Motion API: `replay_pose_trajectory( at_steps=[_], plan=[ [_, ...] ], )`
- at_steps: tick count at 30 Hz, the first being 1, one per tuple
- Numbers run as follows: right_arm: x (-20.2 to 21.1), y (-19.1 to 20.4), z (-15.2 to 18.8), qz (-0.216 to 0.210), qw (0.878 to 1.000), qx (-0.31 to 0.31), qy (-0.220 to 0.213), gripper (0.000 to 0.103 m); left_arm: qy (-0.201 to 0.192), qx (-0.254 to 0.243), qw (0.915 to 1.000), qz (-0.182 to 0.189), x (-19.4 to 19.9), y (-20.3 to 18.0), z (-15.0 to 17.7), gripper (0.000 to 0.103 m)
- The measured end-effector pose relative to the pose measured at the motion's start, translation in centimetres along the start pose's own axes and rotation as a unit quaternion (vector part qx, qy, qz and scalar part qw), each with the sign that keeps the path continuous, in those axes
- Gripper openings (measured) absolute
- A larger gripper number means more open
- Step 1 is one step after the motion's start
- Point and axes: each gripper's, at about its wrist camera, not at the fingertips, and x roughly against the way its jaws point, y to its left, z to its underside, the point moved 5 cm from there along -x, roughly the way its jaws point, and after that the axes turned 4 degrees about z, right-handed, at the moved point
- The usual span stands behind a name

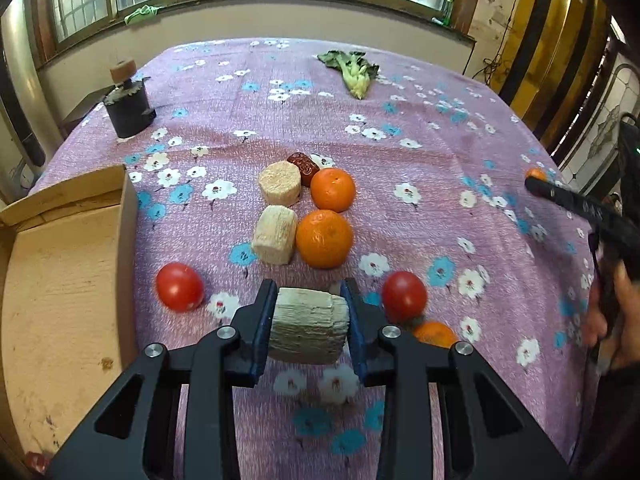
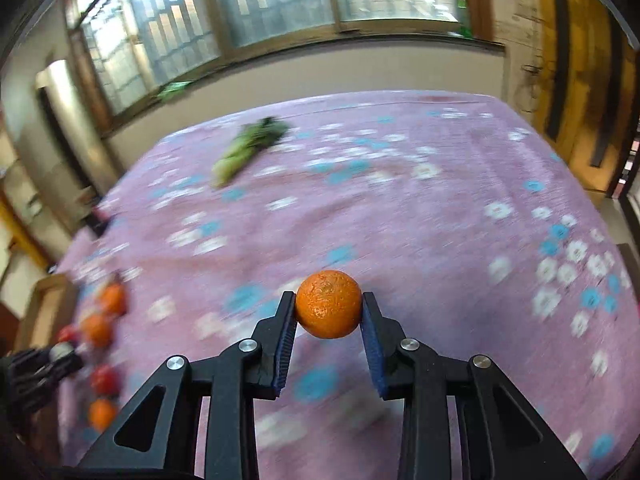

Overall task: Organize fruits
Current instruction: 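Grasp a mandarin orange with right tool while left tool grasps beige cylindrical block, then carry the orange and the beige block over the cardboard box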

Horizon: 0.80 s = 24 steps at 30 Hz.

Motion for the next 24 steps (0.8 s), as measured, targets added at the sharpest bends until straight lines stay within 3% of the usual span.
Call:
replay_pose_trajectory(
  at_steps=[8, 24],
  plan=[
    [4.7, 9.2, 4.6, -0.105, 0.994, 0.037, 0.01, 0.033, -0.015, 0.004, 0.9998, -0.009, 3.6, 0.7, 2.0, 0.03],
    [9.0, 22.0, 11.3, -0.18, 0.977, 0.113, 0.034, 0.032, -0.045, 0.042, 0.9976, -0.032, 8.8, 5.7, 5.5, 0.03]
  ],
)
